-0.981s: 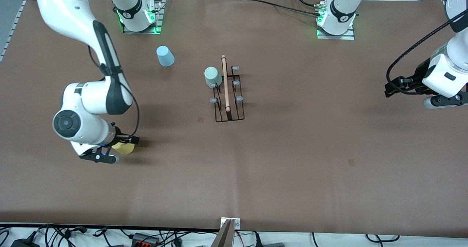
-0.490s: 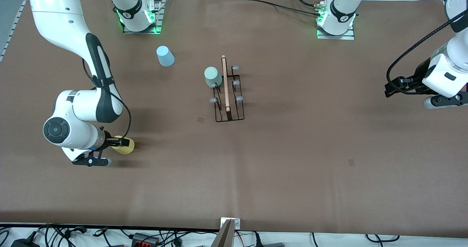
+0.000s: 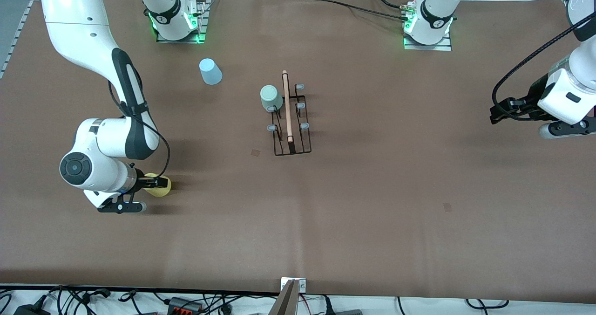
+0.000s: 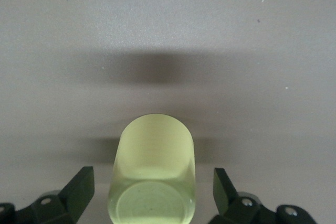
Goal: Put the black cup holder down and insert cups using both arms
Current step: 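Grasp and lift the yellow cup with the right gripper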
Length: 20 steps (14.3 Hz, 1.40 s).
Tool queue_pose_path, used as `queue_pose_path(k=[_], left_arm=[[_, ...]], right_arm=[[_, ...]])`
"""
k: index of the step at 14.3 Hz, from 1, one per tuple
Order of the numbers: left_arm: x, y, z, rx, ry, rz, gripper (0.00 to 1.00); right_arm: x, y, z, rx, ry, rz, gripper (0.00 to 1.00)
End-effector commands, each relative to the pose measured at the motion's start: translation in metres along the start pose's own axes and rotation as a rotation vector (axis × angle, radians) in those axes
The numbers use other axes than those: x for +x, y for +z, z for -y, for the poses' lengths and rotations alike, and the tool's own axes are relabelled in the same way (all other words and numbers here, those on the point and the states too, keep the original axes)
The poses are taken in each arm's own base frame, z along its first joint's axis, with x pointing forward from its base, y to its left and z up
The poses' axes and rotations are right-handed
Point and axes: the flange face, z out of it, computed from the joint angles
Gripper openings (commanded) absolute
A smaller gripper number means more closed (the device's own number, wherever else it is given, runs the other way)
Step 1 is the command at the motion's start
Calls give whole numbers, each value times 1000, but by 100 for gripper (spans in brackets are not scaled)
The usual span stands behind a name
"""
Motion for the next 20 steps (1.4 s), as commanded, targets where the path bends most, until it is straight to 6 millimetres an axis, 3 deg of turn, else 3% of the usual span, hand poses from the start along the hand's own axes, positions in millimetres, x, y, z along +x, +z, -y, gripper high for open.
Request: queue_pose_path(k=[1, 2, 5, 6, 9, 10, 12, 15, 16, 17, 19, 20], left_arm=[[-7, -6, 3, 4, 18, -2, 100], [-7, -6, 3, 4, 18, -2, 100], [-7, -6, 3, 4, 18, -2, 100], [-7, -6, 3, 4, 18, -2, 100], [-7, -6, 3, 4, 16, -2, 100], [-7, -6, 3, 4, 16, -2, 100], [-6, -6, 4, 4, 14, -2, 100], [-6, -6, 4, 4, 14, -2, 100], [-6, -6, 4, 4, 14, -2, 100], [-6, -6, 4, 4, 14, -2, 100], [-6, -8, 4, 4, 14, -5, 100], [-7, -8, 4, 4, 14, 0, 100]], right_arm=[[5, 2, -5, 33, -19, -4, 100], [5, 2, -5, 34, -15, -5, 93], [5, 1, -5, 37, -16, -5, 50], [5, -2, -4, 38, -18, -4, 40], [2, -17, 9, 50, -37, 8, 25], [-2, -34, 23, 71, -57, 16, 23], [-14, -70, 62, 113, -104, 35, 23], [-37, -118, 146, 122, -108, 55, 23], [-40, -144, 175, 130, -107, 40, 23], [-46, -161, 194, 128, -77, 57, 23], [-66, -186, 251, 120, -39, 59, 24], [-80, -189, 281, 111, -25, 63, 24]])
